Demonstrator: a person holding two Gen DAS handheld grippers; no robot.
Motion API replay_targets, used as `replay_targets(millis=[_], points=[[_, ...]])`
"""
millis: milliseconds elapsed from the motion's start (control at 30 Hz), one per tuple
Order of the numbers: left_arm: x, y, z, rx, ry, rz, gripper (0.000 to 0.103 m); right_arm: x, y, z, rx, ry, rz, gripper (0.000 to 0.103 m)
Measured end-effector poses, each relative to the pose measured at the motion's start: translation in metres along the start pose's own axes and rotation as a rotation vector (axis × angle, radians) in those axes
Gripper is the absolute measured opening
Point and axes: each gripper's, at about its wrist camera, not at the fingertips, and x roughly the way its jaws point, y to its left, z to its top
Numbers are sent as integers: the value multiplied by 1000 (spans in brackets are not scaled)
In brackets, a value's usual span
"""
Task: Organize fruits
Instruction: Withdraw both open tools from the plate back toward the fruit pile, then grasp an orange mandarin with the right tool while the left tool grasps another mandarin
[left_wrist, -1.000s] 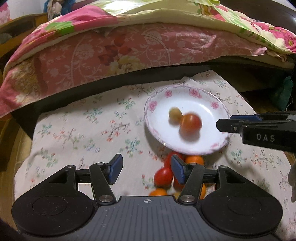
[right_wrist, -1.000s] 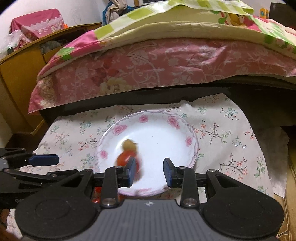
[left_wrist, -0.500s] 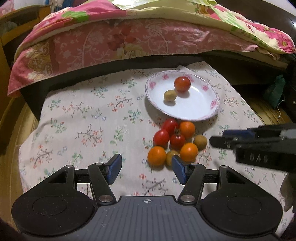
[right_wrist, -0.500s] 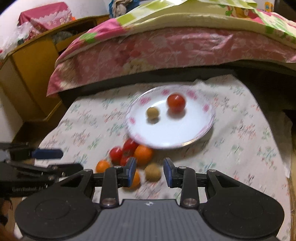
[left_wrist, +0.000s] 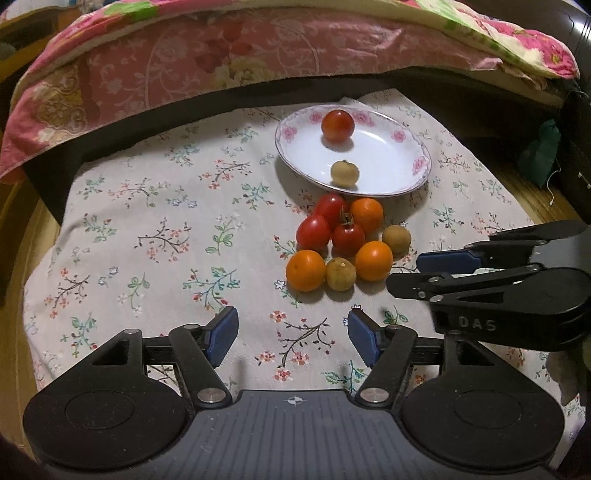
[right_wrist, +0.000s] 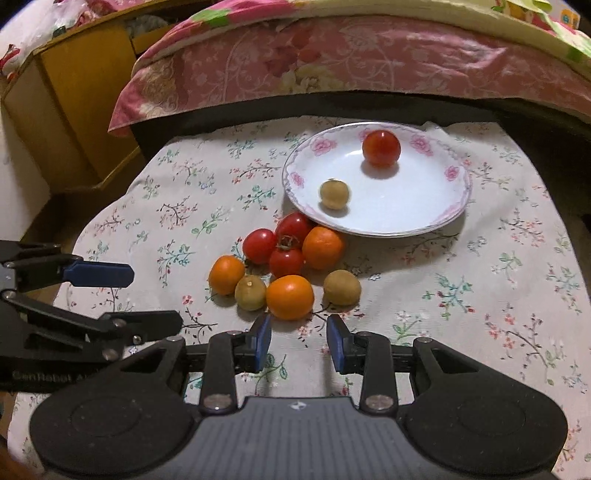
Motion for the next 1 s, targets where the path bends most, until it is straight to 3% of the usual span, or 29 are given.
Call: replay_targets(millis=[467, 1000], points=[[12, 4, 0, -1, 22, 1, 76, 27, 6, 6, -37, 12, 4, 33], [15, 4, -3, 29, 16, 34, 80, 30, 8, 9, -51, -2, 11, 33]])
